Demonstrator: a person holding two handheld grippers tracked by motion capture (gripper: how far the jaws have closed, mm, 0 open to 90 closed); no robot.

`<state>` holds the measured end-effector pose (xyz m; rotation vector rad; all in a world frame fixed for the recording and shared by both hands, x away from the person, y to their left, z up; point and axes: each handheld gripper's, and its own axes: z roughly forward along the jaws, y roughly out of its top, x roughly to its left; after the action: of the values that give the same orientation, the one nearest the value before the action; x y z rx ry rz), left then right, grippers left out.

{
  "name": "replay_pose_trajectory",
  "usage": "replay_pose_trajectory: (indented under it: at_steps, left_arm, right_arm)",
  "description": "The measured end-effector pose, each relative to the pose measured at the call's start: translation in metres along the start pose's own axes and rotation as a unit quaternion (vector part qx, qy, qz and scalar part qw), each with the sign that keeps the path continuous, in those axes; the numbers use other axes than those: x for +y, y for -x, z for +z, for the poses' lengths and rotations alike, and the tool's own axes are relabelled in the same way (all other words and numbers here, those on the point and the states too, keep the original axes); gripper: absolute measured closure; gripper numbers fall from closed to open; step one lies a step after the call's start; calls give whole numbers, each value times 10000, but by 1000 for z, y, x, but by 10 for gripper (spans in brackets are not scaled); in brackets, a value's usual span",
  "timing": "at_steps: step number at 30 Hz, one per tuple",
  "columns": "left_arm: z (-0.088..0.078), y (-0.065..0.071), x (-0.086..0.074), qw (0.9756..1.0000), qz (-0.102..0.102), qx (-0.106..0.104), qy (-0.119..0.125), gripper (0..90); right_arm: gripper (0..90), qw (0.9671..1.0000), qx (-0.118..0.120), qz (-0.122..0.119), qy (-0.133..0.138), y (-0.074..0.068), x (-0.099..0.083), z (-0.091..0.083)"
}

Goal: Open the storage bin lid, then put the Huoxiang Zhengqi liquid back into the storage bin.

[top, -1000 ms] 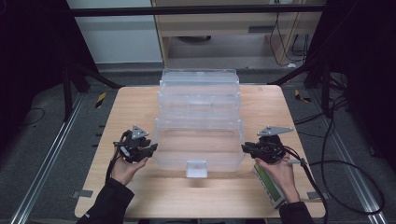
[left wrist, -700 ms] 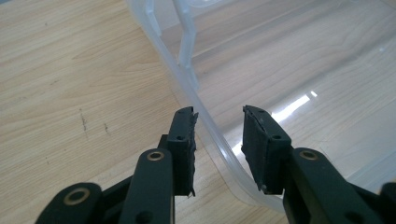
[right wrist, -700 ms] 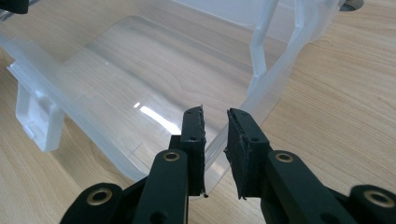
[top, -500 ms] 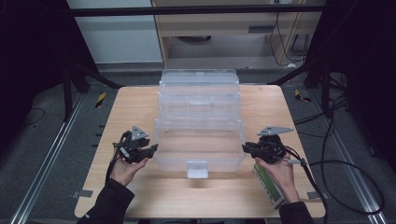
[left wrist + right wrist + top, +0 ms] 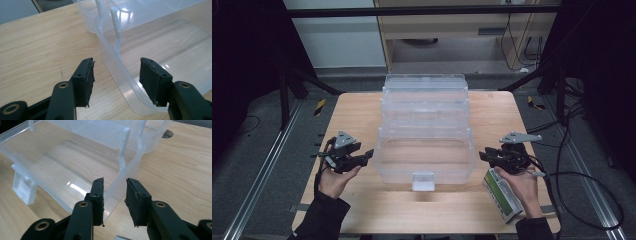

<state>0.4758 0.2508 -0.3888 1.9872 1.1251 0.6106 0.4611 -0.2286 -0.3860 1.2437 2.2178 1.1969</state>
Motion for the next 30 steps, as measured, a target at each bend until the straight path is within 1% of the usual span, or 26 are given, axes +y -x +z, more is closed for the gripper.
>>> replay_pose_trajectory:
  at_steps: [4,9,10,11,13,16,19,20,24,27,30]
  left_arm:
    - [-3,-8,-1,9999,-56,78,45,415]
    - [-5,-18,-4,9997,-141,212,12,401]
    - [-4,-20,-4,9996,-172,242,1,398]
    - [-4,-22,-5,9995,-173,275,-29,396]
    - [-3,-24,-6,9994,-178,309,-41,393]
    - [-2,-28,-8,9992,-187,344,-88,383]
    - [-1,-32,-10,9990,-250,365,-108,376]
    - [-1,-33,-10,9988,-261,404,-131,376]
    - [-3,-37,-11,9983,-295,479,-139,365]
    - [-4,-39,-11,9981,-337,511,-103,359]
    - [-6,-43,-12,9976,-373,569,-99,357]
  right_arm:
    - [610,10000,-69,48,5,4,1,-9]
    - [536,9995,-275,-8,-164,4,2,-19]
    - [524,9994,-302,-5,-186,4,3,-21]
    - [512,9994,-310,26,-159,4,3,-23]
    - [485,9993,-316,47,-199,4,3,-25]
    - [453,9987,-400,33,-314,3,3,-30]
    - [445,9985,-443,44,-331,2,1,-35]
    - [439,9983,-421,59,-399,1,1,-37]
    - [444,9964,-519,39,-669,2,3,-45]
    - [454,9958,-499,83,-758,1,4,-50]
    - [461,9951,-468,74,-871,0,4,-53]
